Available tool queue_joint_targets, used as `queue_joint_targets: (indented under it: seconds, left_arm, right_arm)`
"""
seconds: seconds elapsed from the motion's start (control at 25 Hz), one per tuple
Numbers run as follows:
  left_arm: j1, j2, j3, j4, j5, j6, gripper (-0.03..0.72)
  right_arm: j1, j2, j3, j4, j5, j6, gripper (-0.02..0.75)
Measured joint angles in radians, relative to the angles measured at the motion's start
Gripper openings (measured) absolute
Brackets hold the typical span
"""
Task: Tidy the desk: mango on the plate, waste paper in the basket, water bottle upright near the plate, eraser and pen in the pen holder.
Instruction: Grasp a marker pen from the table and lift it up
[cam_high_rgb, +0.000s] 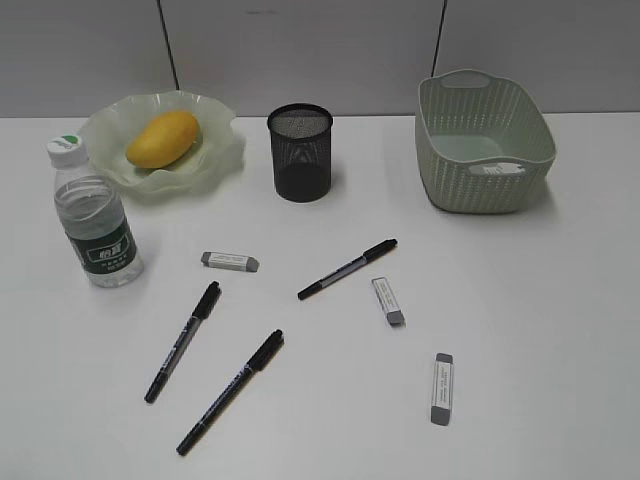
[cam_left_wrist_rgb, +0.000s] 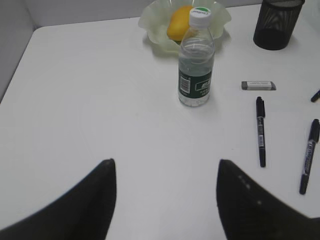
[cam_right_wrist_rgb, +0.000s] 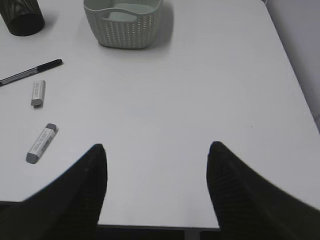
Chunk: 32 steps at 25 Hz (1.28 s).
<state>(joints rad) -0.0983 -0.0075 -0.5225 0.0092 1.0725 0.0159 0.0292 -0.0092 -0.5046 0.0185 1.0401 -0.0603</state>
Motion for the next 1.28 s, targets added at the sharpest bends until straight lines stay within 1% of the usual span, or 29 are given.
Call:
queue_joint_targets:
  seconds: [0.24,0.36,0.52,0.8,0.92,1.08,1.2,1.28]
  left_arm:
    - [-0.002,0.000,0.000,0.000,0.000,0.000,0.481]
    - [-0.002,0.000,0.000,0.000,-0.001,0.000,0.481]
    - [-0.002,0.000,0.000,0.000,-0.001,0.000,0.481]
    - [-0.002,0.000,0.000,0.000,-0.002,0.000,0.481]
    - [-0.002,0.000,0.000,0.000,-0.002,0.000,0.481]
    - [-0.002,0.000,0.000,0.000,-0.002,0.000,0.481]
    - [-0.002,0.000,0.000,0.000,-0.003,0.000,0.481]
    - [-0.002,0.000,0.000,0.000,-0.003,0.000,0.481]
  right_arm:
    - [0.000,0.000,-0.001,-0.018,-0.001,0.002,0.498]
    - [0.000,0.066,-0.028,-0.018,0.018,0.037,0.498]
    - [0.000,0.271,-0.122,-0.008,0.077,0.098,0.498]
    - [0.000,0.654,-0.385,0.083,0.128,0.202,0.498]
    - [0.000,0.810,-0.495,0.092,0.163,0.284,0.498]
    - [0.001,0.981,-0.606,0.100,0.164,0.388,0.498]
    - [0.031,1.102,-0.660,0.110,0.166,0.458,0.498]
    - [0.091,1.199,-0.686,0.114,0.166,0.518,0.498]
